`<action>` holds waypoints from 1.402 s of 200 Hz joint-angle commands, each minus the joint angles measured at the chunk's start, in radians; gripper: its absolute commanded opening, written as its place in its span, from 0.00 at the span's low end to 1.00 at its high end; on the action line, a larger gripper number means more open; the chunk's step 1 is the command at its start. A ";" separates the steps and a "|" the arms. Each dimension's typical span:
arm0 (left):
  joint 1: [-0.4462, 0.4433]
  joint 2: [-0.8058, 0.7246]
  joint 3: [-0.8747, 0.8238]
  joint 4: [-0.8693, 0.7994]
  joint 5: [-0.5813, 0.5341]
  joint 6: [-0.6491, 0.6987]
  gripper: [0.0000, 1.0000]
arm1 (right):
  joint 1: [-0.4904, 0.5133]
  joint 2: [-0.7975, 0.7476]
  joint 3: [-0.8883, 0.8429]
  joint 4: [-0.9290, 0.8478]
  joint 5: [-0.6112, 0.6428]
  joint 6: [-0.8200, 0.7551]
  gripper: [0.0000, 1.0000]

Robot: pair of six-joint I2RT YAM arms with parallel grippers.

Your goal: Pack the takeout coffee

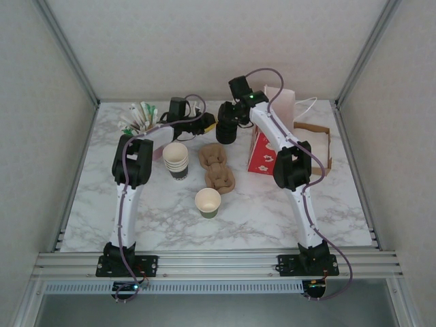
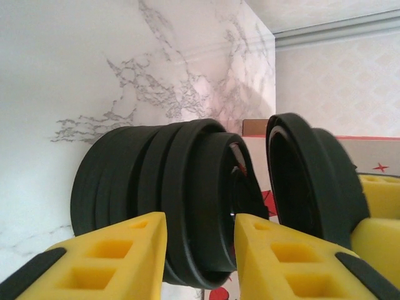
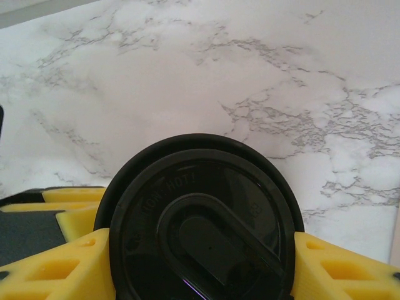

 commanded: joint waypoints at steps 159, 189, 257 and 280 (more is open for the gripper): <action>0.072 -0.417 0.107 -0.276 -0.147 0.131 0.93 | 0.091 -0.368 -0.214 0.017 -0.043 -0.112 0.61; 0.064 -0.568 0.003 -0.267 -0.194 0.147 1.00 | 0.124 -0.466 -0.314 0.018 -0.064 -0.146 0.61; 0.058 -1.036 -0.438 -0.253 -0.357 0.214 1.00 | 0.228 -0.747 -0.690 0.055 -0.088 -0.226 0.61; 0.050 -1.186 -0.595 -0.242 -0.394 0.215 1.00 | 0.270 -0.825 -0.811 0.086 -0.087 -0.244 0.61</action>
